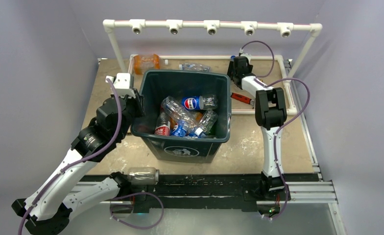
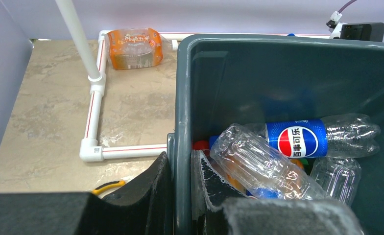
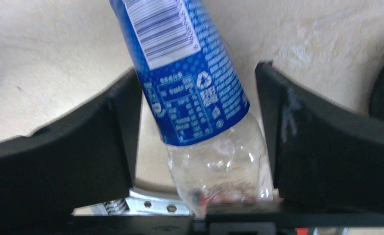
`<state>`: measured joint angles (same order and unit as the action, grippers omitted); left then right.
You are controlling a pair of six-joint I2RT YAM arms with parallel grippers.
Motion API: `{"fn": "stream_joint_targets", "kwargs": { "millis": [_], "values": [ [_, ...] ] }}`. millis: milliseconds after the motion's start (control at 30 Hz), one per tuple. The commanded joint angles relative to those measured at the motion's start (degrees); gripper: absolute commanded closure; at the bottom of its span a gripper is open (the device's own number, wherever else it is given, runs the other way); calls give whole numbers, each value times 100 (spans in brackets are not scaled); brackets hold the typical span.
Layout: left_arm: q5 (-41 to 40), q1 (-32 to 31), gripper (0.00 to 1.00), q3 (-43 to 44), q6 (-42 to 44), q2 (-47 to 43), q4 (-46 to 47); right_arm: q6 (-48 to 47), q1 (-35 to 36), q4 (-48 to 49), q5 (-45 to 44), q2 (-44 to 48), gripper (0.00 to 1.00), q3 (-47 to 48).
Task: Put the plastic bottles in the bin
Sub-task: Pick up the plastic bottle at the center of the board.
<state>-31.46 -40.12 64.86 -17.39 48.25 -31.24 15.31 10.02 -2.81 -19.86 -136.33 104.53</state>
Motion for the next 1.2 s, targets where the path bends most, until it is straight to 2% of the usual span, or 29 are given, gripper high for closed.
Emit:
{"fn": "stream_joint_targets", "kwargs": {
  "millis": [0, 233, 467, 700, 867, 1067, 1167],
  "values": [
    [823, -60, 100, -212, -304, 119, -536, 18, -27, 87, 202, 520, 30, -322],
    [914, -58, 100, -167, -393, 123, -475, 46, -10, 706, 269, 1624, 50, -1277],
    [1023, -62, 100, -152, -481, 91, -371, 278, 50, 886, 598, 3023, 63, -2574],
    [894, -58, 100, -2, -556, 57, -363, 831, 479, 1001, 708, 5065, 68, -4482],
    [638, -62, 100, 150, -512, 48, -583, 754, 886, 534, 448, 6788, 69, -5249],
    [613, -58, 100, 209, -569, 69, -595, 625, 934, -525, 367, 8811, 70, -5352],
    [781, -58, 100, 110, -726, 101, -441, 530, 931, -912, 313, 9302, 71, -5022]
  ]
}}
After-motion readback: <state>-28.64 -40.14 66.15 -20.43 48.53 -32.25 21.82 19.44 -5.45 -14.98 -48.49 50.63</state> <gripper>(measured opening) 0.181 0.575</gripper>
